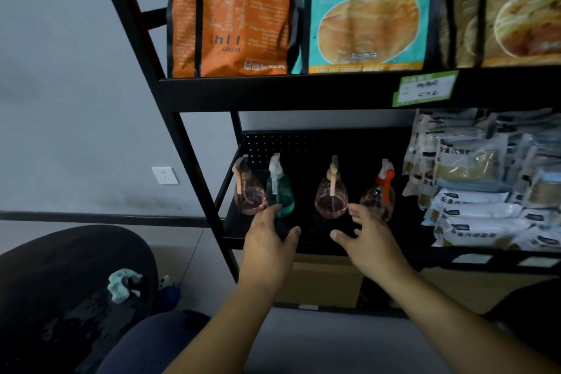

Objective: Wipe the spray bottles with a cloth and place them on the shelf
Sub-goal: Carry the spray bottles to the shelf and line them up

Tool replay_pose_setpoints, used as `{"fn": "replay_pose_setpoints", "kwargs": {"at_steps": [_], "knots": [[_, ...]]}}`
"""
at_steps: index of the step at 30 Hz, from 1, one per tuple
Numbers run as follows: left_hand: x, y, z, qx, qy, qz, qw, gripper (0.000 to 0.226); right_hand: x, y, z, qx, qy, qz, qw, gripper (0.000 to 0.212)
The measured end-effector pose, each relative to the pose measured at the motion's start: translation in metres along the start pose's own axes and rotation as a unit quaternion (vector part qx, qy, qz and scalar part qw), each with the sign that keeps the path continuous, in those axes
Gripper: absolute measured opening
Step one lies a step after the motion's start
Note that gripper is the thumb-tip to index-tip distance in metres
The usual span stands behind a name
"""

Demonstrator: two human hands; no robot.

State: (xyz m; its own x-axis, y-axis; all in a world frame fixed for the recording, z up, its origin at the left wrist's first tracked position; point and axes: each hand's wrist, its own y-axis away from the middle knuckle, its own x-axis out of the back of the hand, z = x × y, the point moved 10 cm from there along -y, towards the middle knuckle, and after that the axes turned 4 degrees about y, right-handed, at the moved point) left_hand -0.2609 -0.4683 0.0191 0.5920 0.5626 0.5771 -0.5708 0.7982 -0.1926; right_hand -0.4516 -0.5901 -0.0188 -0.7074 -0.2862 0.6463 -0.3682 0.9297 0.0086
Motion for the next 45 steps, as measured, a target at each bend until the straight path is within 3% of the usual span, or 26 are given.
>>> {"fn": "replay_pose_setpoints", "kwargs": {"at_steps": [9, 13, 19, 37, 45], "knots": [[-0.055, -0.021, 0.015, 0.013, 0.001, -0.047, 0.999, 0.061, 0.05, -0.014, 0.066, -0.055, -0.022, 0.059, 0.997, 0.063], [-0.075, -0.034, 0.011, 0.03, -0.001, -0.057, 0.998, 0.063, 0.059, -0.031, 0.088, -0.077, -0.027, 0.075, 0.994, 0.074], [-0.096, -0.049, -0.003, 0.045, -0.006, -0.067, 0.997, 0.064, 0.066, -0.064, 0.092, -0.081, -0.019, 0.095, 0.992, 0.079], [-0.141, -0.096, -0.005, 0.037, 0.043, -0.078, 0.995, 0.096, 0.046, -0.095, 0.107, -0.056, -0.049, 0.074, 0.995, 0.065], [-0.147, -0.102, -0.006, 0.027, 0.047, -0.06, 0.997, 0.069, 0.036, -0.103, 0.109, -0.042, -0.075, 0.067, 0.994, 0.069]]}}
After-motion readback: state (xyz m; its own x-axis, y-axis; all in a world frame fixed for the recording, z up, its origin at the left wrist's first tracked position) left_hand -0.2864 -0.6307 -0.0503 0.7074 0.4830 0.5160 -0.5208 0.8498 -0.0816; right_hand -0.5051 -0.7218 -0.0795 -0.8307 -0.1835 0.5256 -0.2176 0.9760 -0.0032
